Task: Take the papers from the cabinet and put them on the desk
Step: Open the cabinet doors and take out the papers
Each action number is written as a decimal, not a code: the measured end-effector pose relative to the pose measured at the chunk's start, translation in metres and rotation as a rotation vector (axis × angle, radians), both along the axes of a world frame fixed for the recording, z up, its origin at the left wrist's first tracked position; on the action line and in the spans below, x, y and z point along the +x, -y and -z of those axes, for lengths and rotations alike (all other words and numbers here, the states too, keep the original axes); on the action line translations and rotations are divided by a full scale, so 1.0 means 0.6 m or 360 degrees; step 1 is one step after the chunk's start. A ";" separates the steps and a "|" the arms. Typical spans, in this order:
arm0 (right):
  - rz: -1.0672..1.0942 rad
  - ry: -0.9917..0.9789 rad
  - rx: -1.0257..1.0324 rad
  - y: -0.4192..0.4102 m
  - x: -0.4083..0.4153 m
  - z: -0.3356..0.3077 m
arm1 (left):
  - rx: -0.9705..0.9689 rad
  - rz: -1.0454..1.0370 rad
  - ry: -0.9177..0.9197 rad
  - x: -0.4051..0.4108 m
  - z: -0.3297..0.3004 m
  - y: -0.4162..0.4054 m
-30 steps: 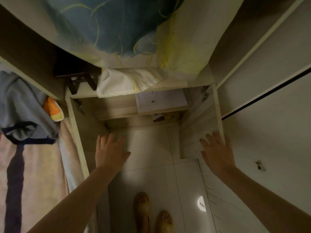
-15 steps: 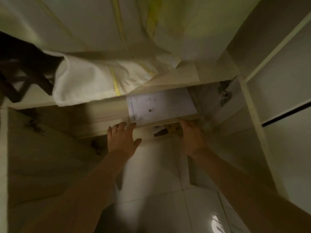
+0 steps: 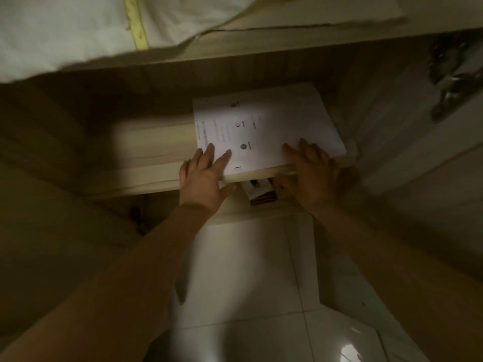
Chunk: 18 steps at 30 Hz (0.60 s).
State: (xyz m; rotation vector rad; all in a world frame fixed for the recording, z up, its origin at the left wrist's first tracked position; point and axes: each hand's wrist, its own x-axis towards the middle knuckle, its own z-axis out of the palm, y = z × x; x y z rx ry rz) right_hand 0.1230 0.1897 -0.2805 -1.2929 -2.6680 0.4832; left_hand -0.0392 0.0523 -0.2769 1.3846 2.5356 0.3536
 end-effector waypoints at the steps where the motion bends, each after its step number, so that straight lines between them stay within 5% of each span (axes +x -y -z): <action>1: 0.0014 -0.0049 0.0022 0.008 0.002 0.002 | 0.0033 -0.0011 -0.0025 0.002 0.001 0.007; 8: -0.0016 -0.0164 -0.0055 0.072 0.024 0.012 | 0.0097 -0.0238 0.0071 0.036 -0.011 0.076; 11: 0.0050 -0.0349 -0.0083 0.083 0.027 0.011 | 0.0314 -0.0539 0.0365 0.049 -0.025 0.083; 14: 0.0426 -0.0825 -0.0202 0.103 0.029 0.013 | 0.0625 -0.0957 0.0974 0.059 -0.039 0.066; 18: 0.0855 -0.1339 -0.0799 0.144 0.009 0.009 | 0.0771 -0.1105 0.1297 0.053 -0.021 0.049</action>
